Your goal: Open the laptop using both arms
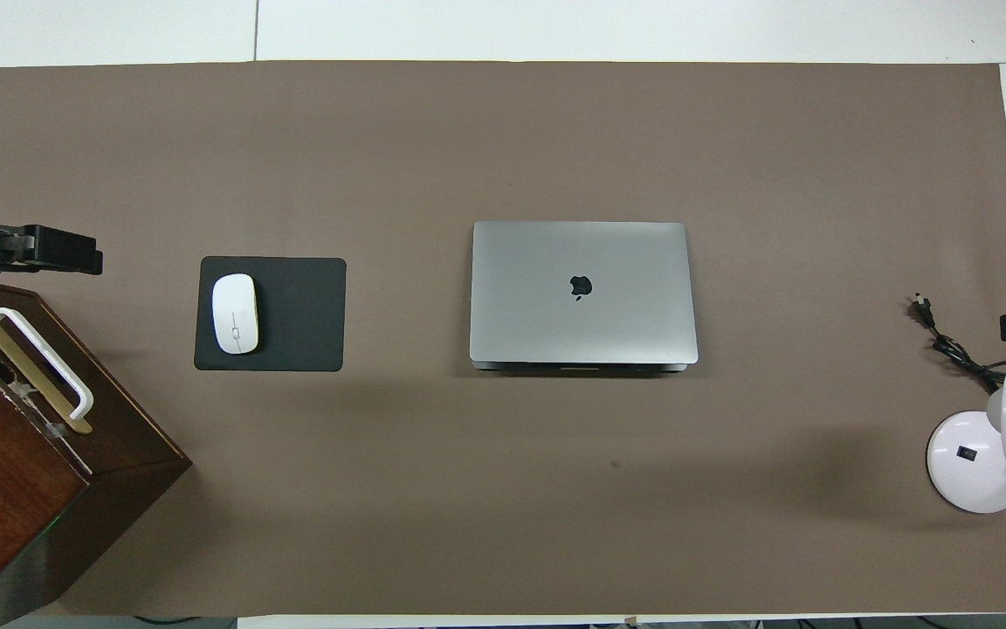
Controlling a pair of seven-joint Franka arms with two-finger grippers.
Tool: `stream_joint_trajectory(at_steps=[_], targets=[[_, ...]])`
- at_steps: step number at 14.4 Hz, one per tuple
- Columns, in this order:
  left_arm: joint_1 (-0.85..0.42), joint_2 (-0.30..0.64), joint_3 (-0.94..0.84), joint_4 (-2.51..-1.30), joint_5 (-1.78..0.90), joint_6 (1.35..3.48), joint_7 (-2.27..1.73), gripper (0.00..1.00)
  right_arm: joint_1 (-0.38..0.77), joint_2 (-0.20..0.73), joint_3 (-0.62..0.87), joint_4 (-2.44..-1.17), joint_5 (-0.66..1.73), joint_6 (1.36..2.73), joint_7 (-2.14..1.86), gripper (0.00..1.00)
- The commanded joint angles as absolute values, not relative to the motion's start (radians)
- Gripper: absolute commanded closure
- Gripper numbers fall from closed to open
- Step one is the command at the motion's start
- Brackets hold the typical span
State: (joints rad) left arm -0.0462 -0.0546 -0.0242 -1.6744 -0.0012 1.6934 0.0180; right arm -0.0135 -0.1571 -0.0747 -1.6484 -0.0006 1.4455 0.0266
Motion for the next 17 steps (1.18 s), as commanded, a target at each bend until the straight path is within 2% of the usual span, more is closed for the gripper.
stream_joint_trajectory(at_steps=[1, 9, 11, 13, 14, 15, 17], targets=[[-0.054, -0.071, -0.02, -1.687, 0.0, 1.69, 0.014, 0.0, -0.026, -0.184, -0.072, -1.684, -0.008, 1.468, 0.005, 0.0], [-0.054, -0.071, -0.02, -1.687, -0.002, 1.692, 0.008, 0.0, -0.025, -0.187, -0.074, -1.698, -0.008, 1.47, -0.049, 0.0], [-0.054, -0.071, -0.02, -1.687, -0.002, 1.694, 0.005, 0.02, -0.028, -0.186, -0.074, -1.727, -0.003, 1.524, -0.051, 0.0], [-0.051, -0.071, -0.02, -1.687, -0.002, 1.694, 0.005, 0.19, -0.052, -0.184, -0.075, -1.758, -0.003, 1.584, -0.093, 0.0], [-0.049, -0.072, -0.02, -1.689, -0.002, 1.692, 0.005, 0.33, -0.054, -0.181, -0.075, -1.761, -0.003, 1.609, -0.119, 0.0], [-0.049, -0.072, -0.02, -1.697, -0.002, 1.697, 0.005, 0.49, -0.055, -0.176, -0.075, -1.761, -0.003, 1.629, -0.138, 0.0], [-0.041, -0.078, -0.02, -1.701, -0.002, 1.698, 0.005, 0.91, -0.054, -0.176, -0.074, -1.822, 0.012, 1.693, -0.127, 0.0]])
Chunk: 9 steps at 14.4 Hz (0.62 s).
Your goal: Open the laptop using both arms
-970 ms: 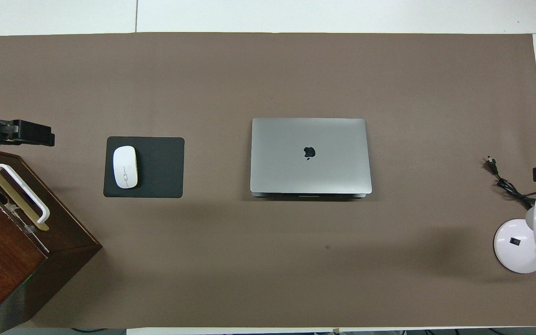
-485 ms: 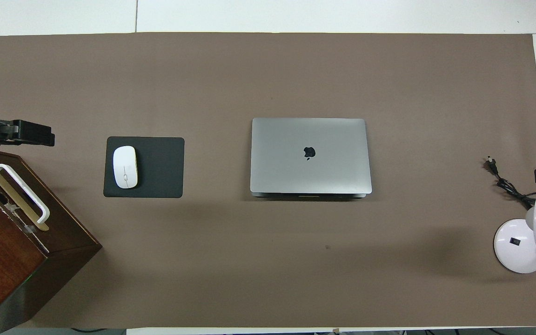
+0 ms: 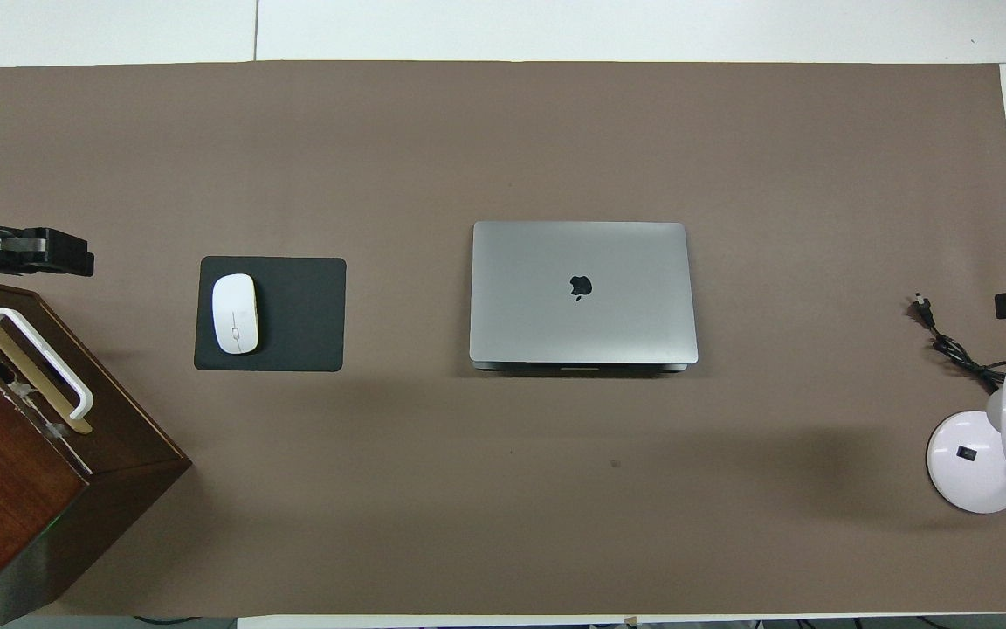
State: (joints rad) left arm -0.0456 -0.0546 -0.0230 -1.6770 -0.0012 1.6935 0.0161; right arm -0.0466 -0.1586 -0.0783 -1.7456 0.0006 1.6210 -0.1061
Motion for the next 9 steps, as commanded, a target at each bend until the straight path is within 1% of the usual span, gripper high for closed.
stream_joint_trajectory(at_steps=[1, 3, 5, 7, 9], targets=[[-0.04, -0.078, -0.02, -1.701, -0.002, 1.703, 0.005, 1.0, -0.054, -0.192, -0.075, -1.895, 0.076, 1.779, -0.127, 0.0], [-0.038, -0.078, -0.02, -1.701, -0.002, 1.707, 0.009, 1.0, -0.051, -0.219, -0.075, -1.991, 0.13, 1.892, -0.126, 0.0], [-0.038, -0.078, -0.02, -1.703, -0.002, 1.724, 0.012, 1.0, -0.04, -0.219, -0.074, -2.032, 0.14, 1.955, -0.098, 0.0], [-0.038, -0.08, -0.018, -1.723, -0.002, 1.756, 0.02, 1.0, -0.038, -0.227, -0.074, -2.109, 0.196, 2.049, -0.091, 0.0], [-0.028, -0.101, -0.018, -1.775, -0.006, 1.796, 0.038, 1.0, -0.038, -0.242, -0.074, -2.173, 0.253, 2.13, -0.089, 0.0]])
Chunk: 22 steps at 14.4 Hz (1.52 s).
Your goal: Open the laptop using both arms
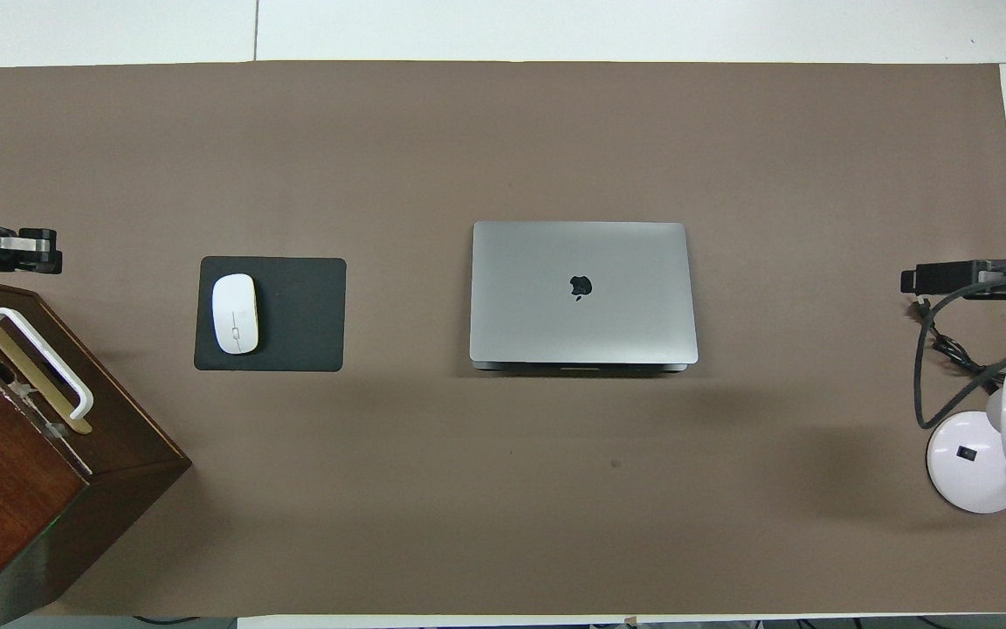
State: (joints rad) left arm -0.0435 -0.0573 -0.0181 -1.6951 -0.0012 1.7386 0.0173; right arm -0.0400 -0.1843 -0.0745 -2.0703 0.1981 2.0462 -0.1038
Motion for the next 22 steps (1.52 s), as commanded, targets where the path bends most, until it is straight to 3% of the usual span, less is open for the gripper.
stream_joint_trajectory(at_steps=[1, 6, 13, 18, 22], targets=[[-0.028, -0.116, -0.018, -1.81, -0.011, 1.824, 0.055, 1.0, -0.038, -0.251, -0.072, -2.203, 0.297, 2.172, -0.084, 0.0], [-0.044, -0.242, -0.018, -2.102, -0.072, 2.096, 0.066, 1.0, 0.0, -0.273, -0.064, -2.276, 0.472, 2.267, 0.109, 0.0], [-0.193, -0.403, -0.02, -2.526, -0.072, 2.566, 0.074, 1.0, 0.193, -0.302, -0.063, -2.519, 0.785, 2.655, 0.121, 0.0], [-0.32, -0.39, -0.02, -2.658, -0.072, 2.817, 0.074, 1.0, 0.377, -0.281, -0.063, -2.6, 0.997, 2.86, 0.179, 0.0], [-0.446, -0.309, -0.02, -2.689, -0.072, 2.98, 0.075, 1.0, 0.552, -0.242, -0.063, -2.643, 1.219, 3.009, 0.178, 0.0]])
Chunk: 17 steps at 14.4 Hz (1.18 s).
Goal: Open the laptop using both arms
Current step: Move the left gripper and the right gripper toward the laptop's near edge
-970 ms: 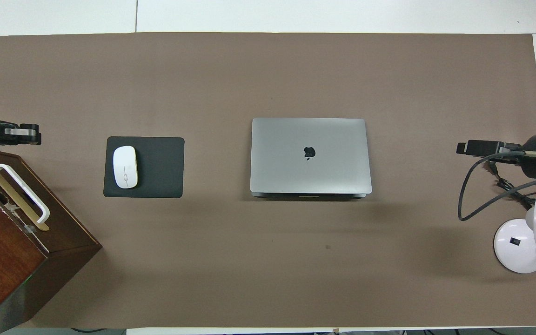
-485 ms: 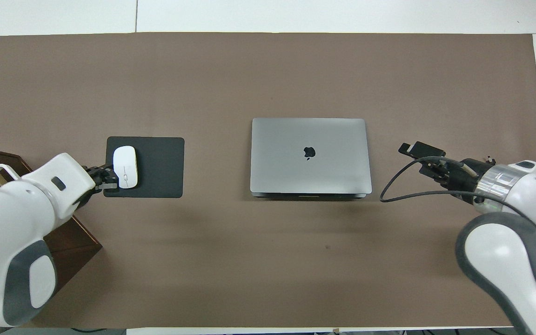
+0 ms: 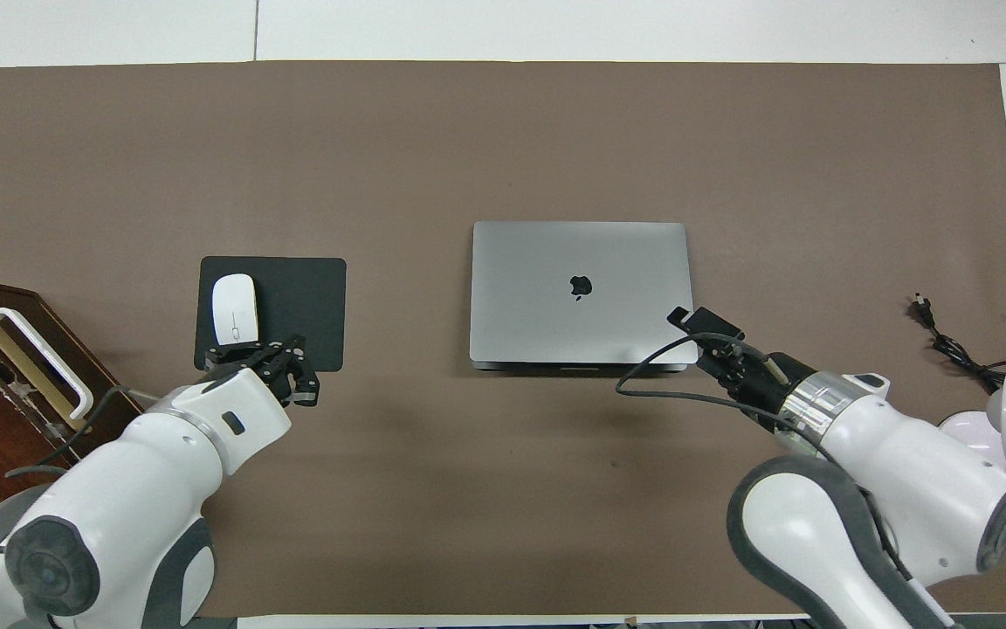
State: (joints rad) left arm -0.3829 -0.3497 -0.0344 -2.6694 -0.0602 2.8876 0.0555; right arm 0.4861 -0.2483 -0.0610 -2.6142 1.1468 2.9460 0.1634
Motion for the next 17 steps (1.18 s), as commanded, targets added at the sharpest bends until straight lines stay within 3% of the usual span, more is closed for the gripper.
stream_joint_trajectory(at_steps=[1, 8, 10, 14, 17], targets=[[-0.475, -0.267, -0.02, -2.689, -0.074, 3.029, 0.074, 1.0, 0.584, -0.239, -0.063, -2.651, 1.262, 3.031, 0.173, 0.0], [-0.629, -0.084, -0.02, -2.712, -0.074, 3.283, 0.025, 1.0, 0.735, -0.172, -0.063, -2.674, 1.407, 3.137, 0.156, 0.0], [-0.658, -0.078, -0.02, -2.712, -0.074, 3.299, 0.028, 1.0, 0.733, -0.155, -0.063, -2.665, 1.411, 3.139, 0.14, 0.0], [-0.699, 0.078, -0.02, -2.701, -0.072, 3.505, 0.037, 1.0, 0.716, -0.095, -0.066, -2.609, 1.413, 3.139, 0.124, 0.0], [-0.701, 0.094, -0.02, -2.683, -0.072, 3.504, 0.035, 1.0, 0.684, -0.057, -0.064, -2.571, 1.413, 3.137, 0.092, 0.0]])
